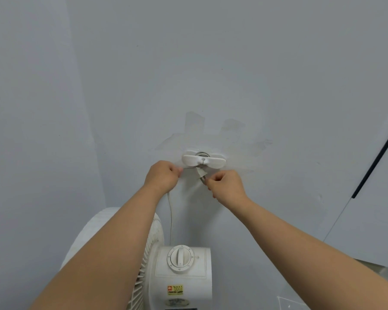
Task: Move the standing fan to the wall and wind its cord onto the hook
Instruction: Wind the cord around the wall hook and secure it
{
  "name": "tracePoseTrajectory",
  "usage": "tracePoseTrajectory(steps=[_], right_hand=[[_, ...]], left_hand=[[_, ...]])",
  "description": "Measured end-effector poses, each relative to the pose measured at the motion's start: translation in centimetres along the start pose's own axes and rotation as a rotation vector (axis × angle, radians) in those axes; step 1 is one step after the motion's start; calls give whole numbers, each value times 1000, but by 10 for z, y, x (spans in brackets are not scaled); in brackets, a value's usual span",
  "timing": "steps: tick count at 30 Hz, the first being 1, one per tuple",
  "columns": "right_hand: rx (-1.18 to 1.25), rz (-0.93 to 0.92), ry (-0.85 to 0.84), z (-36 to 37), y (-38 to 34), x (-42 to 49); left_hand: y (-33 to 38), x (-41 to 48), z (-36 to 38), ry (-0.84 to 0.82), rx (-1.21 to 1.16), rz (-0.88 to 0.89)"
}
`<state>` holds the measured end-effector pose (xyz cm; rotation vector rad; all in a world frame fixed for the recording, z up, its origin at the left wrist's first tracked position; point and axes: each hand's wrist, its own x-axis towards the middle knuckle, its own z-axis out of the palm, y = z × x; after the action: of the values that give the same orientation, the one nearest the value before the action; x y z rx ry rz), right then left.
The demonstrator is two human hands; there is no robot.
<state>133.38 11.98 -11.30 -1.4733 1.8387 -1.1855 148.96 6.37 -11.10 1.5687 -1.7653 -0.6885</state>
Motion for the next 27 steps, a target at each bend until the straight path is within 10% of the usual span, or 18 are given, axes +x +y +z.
tracePoseTrajectory(steps=[5,12,27], right_hand=[[-263,-116,74,-3,0,-2],[-331,-161,114,-1,1,-8],[-340,-162,132,1,1,-10]], left_hand=[[4,3,-3,82,-58,-59],[13,0,-5,-124,-805,-393],[20,-14,-26,-242,-1145,-156]])
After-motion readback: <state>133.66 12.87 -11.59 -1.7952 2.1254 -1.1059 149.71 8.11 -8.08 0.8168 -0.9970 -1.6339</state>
